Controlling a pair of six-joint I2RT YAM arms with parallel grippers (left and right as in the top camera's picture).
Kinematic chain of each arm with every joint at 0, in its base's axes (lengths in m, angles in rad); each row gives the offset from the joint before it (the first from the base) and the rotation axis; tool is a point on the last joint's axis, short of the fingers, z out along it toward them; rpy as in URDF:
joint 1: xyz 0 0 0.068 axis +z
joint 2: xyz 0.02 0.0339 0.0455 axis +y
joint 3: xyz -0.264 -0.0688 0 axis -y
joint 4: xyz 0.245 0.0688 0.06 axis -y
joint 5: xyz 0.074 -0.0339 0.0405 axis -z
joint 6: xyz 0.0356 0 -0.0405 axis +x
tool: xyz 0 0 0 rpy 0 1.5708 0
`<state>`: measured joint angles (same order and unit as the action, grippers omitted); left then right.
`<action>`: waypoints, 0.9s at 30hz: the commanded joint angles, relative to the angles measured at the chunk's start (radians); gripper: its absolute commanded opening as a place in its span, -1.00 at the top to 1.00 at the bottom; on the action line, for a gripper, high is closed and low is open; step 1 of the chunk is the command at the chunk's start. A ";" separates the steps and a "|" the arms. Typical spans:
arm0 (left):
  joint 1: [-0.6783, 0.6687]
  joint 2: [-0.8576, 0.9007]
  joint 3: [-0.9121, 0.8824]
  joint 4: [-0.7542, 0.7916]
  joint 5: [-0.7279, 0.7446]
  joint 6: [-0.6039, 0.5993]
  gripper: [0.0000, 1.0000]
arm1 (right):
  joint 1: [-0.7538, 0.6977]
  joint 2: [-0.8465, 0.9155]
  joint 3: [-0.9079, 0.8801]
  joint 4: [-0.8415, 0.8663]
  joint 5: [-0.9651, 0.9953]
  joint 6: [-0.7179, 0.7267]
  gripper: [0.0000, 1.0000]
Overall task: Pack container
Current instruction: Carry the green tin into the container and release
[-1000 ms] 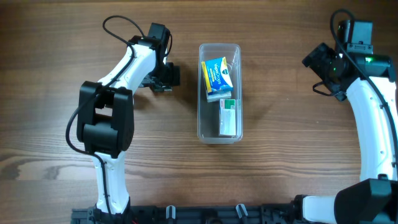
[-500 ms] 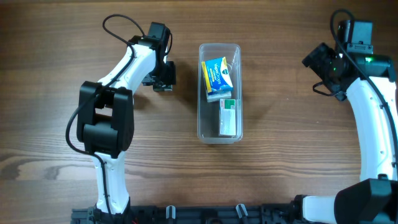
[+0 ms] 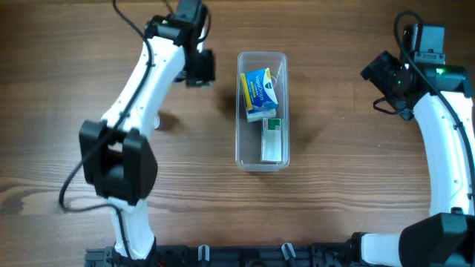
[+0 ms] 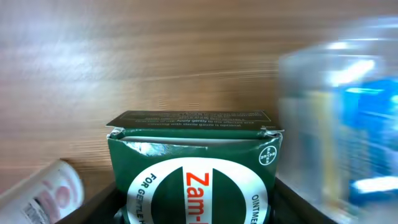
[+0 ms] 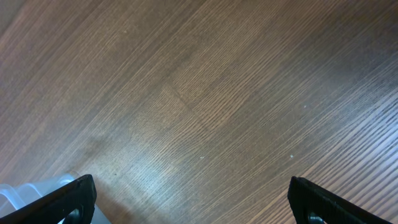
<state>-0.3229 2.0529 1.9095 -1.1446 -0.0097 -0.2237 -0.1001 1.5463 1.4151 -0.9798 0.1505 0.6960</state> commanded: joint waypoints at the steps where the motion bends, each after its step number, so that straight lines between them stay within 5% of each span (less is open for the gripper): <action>1: -0.143 -0.102 0.036 0.031 0.009 -0.076 -0.21 | -0.002 -0.006 0.000 0.000 0.006 0.011 -1.00; 9: -0.294 -0.073 0.036 0.185 0.005 -0.291 -0.22 | -0.002 -0.005 0.000 0.000 0.006 0.011 -1.00; 27: -0.295 0.081 0.035 0.183 0.009 -0.335 -0.39 | -0.002 -0.005 0.000 0.000 0.006 0.011 -0.99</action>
<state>-0.6201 2.1250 1.9347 -0.9611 -0.0017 -0.5396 -0.1001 1.5463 1.4151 -0.9798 0.1505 0.6960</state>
